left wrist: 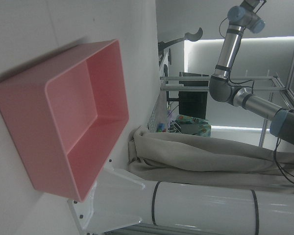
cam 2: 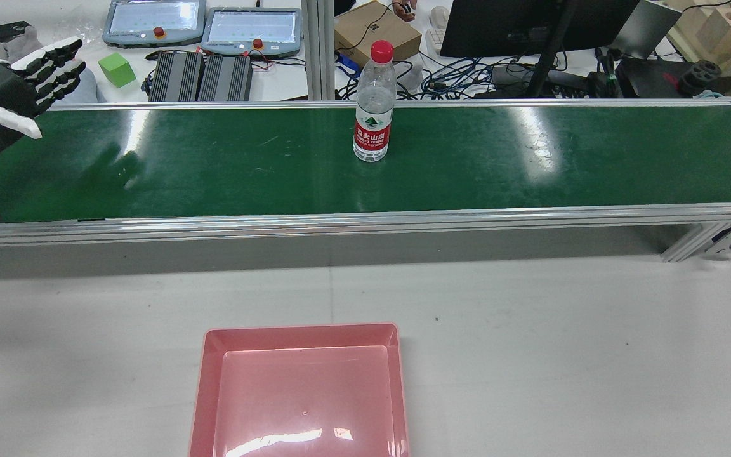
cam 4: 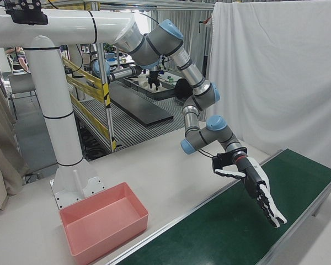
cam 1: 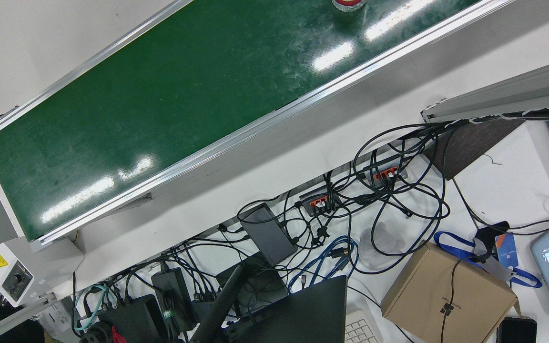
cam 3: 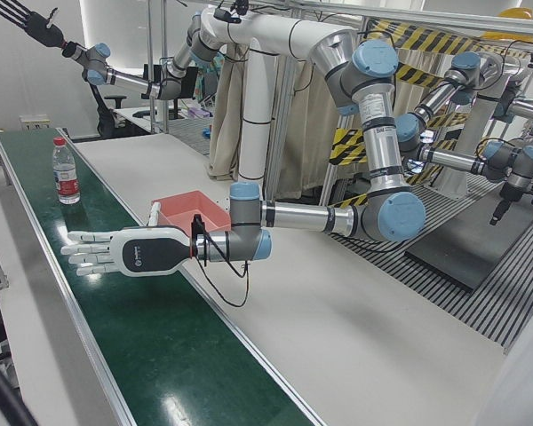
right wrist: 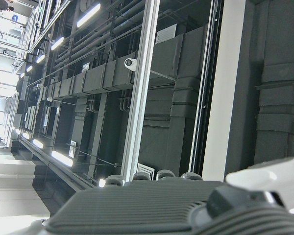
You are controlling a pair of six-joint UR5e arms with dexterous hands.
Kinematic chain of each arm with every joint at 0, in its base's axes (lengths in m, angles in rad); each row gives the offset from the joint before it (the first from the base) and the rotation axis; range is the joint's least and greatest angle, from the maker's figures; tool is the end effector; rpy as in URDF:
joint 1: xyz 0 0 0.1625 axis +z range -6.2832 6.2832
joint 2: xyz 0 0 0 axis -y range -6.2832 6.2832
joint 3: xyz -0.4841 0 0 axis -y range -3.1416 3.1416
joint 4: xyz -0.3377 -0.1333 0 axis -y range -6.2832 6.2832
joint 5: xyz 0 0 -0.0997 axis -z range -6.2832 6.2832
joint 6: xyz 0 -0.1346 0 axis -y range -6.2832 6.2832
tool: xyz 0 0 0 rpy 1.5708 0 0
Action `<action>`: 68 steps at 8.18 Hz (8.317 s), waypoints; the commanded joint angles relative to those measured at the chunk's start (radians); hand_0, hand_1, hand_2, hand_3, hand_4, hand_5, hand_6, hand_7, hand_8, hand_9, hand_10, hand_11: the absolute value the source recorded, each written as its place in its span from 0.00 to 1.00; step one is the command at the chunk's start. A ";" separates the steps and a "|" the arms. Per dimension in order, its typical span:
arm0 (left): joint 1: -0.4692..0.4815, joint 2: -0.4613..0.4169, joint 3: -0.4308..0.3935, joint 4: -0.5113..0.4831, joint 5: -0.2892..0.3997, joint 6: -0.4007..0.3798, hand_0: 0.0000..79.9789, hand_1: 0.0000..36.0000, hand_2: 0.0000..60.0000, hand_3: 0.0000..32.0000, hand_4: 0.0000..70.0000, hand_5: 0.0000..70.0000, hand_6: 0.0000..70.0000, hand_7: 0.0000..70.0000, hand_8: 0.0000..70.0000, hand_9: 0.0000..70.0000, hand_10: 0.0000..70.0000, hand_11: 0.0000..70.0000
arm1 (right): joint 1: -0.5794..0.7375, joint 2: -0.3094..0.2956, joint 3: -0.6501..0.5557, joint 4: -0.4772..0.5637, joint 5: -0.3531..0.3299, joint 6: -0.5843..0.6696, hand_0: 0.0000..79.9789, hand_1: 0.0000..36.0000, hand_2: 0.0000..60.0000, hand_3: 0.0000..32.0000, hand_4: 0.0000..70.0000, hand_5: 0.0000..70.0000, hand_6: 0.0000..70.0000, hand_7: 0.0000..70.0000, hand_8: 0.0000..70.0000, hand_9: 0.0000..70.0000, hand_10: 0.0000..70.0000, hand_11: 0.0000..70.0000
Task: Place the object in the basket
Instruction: 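Move the left hand forward toward the approaching red-capped water bottle, then close the left hand fingers around the bottle on the conveyor, then lift the bottle off the conveyor and carry it over the pink basket, then open the left hand fingers to drop the bottle into the basket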
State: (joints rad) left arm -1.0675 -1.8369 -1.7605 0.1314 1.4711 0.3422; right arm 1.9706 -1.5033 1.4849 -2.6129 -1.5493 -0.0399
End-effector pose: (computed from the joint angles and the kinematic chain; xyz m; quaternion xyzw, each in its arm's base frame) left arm 0.1557 -0.5869 0.5327 -0.0363 0.8107 -0.5482 0.2022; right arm 0.3342 -0.4411 0.6730 -0.1934 0.8407 -0.4959 0.0996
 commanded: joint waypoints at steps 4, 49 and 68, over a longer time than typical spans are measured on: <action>0.099 -0.145 -0.010 0.125 -0.140 0.003 0.63 0.00 0.00 0.12 0.01 0.14 0.00 0.00 0.05 0.04 0.02 0.04 | -0.001 0.000 0.000 0.001 0.000 0.000 0.00 0.00 0.00 0.00 0.00 0.00 0.00 0.00 0.00 0.00 0.00 0.00; 0.381 -0.441 -0.183 0.528 -0.169 0.109 1.00 1.00 1.00 0.00 1.00 1.00 1.00 1.00 1.00 1.00 1.00 1.00 | 0.001 0.000 0.000 0.001 0.000 0.000 0.00 0.00 0.00 0.00 0.00 0.00 0.00 0.00 0.00 0.00 0.00 0.00; 0.613 -0.251 -0.597 0.620 -0.287 0.118 0.48 0.00 0.00 0.00 0.19 0.36 0.14 0.07 0.15 0.17 0.15 0.22 | -0.001 0.000 0.000 0.001 0.000 0.000 0.00 0.00 0.00 0.00 0.00 0.00 0.00 0.00 0.00 0.00 0.00 0.00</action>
State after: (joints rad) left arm -0.4545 -2.0886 -2.3578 0.7573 1.1847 0.4599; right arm 1.9704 -1.5033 1.4849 -2.6124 -1.5493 -0.0399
